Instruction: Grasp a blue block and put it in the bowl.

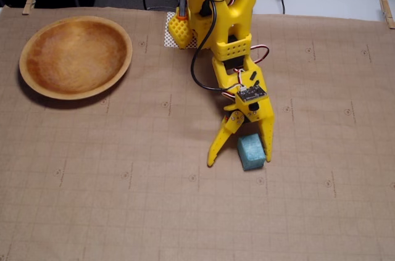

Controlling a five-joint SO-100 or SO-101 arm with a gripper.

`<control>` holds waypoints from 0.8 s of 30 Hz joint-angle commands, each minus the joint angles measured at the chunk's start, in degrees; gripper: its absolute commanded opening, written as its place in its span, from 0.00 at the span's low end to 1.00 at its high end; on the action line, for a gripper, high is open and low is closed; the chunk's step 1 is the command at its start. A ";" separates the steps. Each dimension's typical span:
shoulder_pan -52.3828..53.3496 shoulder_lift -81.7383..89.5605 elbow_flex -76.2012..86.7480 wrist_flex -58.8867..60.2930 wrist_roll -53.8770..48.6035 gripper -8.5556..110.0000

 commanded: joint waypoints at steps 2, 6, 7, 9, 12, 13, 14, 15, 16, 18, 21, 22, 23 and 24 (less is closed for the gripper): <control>-0.18 0.70 -1.14 -1.41 0.62 0.49; -0.18 0.62 -1.05 -1.32 0.62 0.49; -0.18 0.26 -1.05 -1.32 0.70 0.49; -0.09 -0.44 -1.41 -1.32 0.70 0.48; 0.00 -0.53 -1.49 -1.32 0.70 0.47; 0.00 -0.53 -1.41 -1.32 0.70 0.46; 0.00 -0.44 -1.32 -1.32 0.70 0.43; 0.00 -0.35 -1.32 -1.32 0.70 0.41; 0.00 -0.26 -1.23 -1.32 0.70 0.39; 0.00 -0.18 -1.14 -1.32 0.70 0.34; 0.00 -0.18 -1.14 -1.32 0.70 0.27; 0.00 -0.18 -1.14 -1.32 0.70 0.26; 0.00 -0.18 -1.14 -1.32 0.70 0.24; 0.00 -0.18 -1.14 -1.32 0.70 0.22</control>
